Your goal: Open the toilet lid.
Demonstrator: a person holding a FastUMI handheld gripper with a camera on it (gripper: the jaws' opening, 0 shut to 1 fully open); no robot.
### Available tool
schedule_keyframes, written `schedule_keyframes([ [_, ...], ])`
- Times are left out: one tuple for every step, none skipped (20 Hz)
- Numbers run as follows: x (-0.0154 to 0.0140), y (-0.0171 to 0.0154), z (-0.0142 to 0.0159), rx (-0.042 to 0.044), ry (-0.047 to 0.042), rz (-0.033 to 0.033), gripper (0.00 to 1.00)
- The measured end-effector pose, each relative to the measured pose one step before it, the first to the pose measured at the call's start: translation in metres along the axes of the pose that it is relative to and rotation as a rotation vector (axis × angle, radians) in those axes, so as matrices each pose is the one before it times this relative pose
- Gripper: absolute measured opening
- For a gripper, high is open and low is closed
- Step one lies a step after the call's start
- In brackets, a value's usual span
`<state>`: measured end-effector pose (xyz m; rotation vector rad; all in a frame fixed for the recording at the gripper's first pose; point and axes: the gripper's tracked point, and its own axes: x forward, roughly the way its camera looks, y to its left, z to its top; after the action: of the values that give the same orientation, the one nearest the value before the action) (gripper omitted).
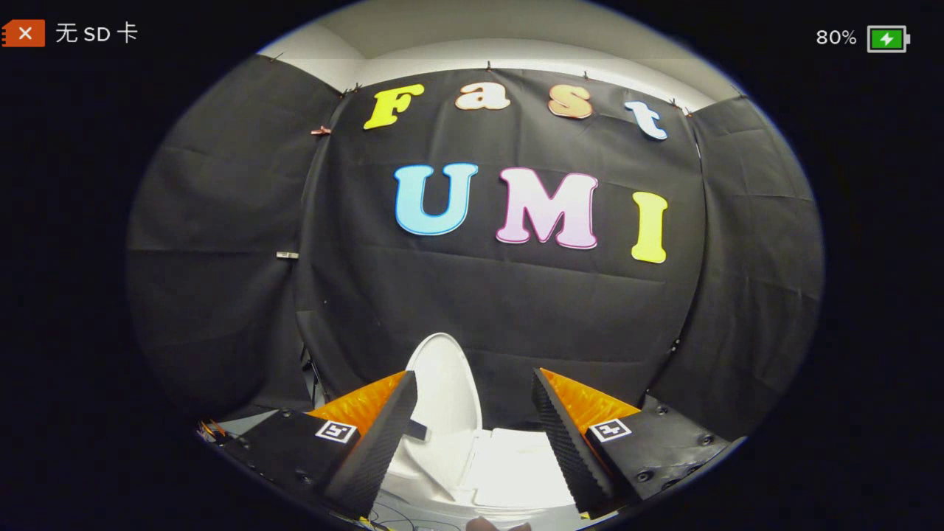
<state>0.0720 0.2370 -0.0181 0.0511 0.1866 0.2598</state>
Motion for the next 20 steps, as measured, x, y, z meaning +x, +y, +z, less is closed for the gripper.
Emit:
schedule_keyframes([
  [-0.00333, -0.01147, 0.00411, 0.00308, -0.00395, -0.00620, 0.98],
  [-0.00341, -0.01126, 0.00423, 0.00377, -0.00363, -0.00403, 0.98],
  [-0.00483, -0.01139, 0.00313, 0.00138, -0.00337, -0.00574, 0.98],
  [-0.00490, -0.01234, 0.00257, -0.00064, -0.00394, -0.00775, 0.99],
  [-0.00436, -0.01285, 0.00247, 0.00049, -0.00428, -0.00833, 0.98],
  [-0.00514, -0.01216, 0.00211, 0.00422, -0.00565, -0.00646, 0.99],
  [-0.00581, -0.01167, 0.00372, 0.00369, -0.00566, -0.00878, 0.99],
  [-0.00540, -0.01291, 0.00283, 0.00442, -0.00585, -0.00965, 0.99],
  [-0.00492, -0.01365, 0.00127, 0.00399, -0.00320, -0.01021, 0.98],
  [-0.00630, -0.01126, 0.00164, 0.00263, -0.00497, -0.00989, 0.98],
  [-0.00646, -0.01199, 0.00201, 0.00268, -0.00634, -0.00897, 0.98],
  [-0.00530, -0.01088, 0.00333, 0.00395, -0.00831, -0.01090, 0.98],
  [-0.00399, -0.01062, 0.00168, 0.00427, -0.00548, -0.00852, 0.98],
  [-0.00506, -0.00926, 0.00154, 0.00445, -0.00468, -0.00628, 0.98],
  [-0.00565, -0.00944, -0.00068, 0.00341, -0.00268, -0.00599, 0.98],
  [-0.00454, -0.00814, 0.00059, 0.00316, 0.00027, -0.00714, 0.98],
  [-0.00453, -0.00757, 0.00028, 0.00514, -0.00298, -0.00600, 0.98],
  [-0.00416, -0.00784, 0.00032, 0.00380, -0.00409, -0.00677, 0.98],
  [-0.00340, -0.00607, 0.00060, -0.00134, -0.00595, -0.00790, 0.98],
  [-0.00131, -0.00565, -0.00009, -0.00221, -0.00720, -0.00555, 0.98],
])
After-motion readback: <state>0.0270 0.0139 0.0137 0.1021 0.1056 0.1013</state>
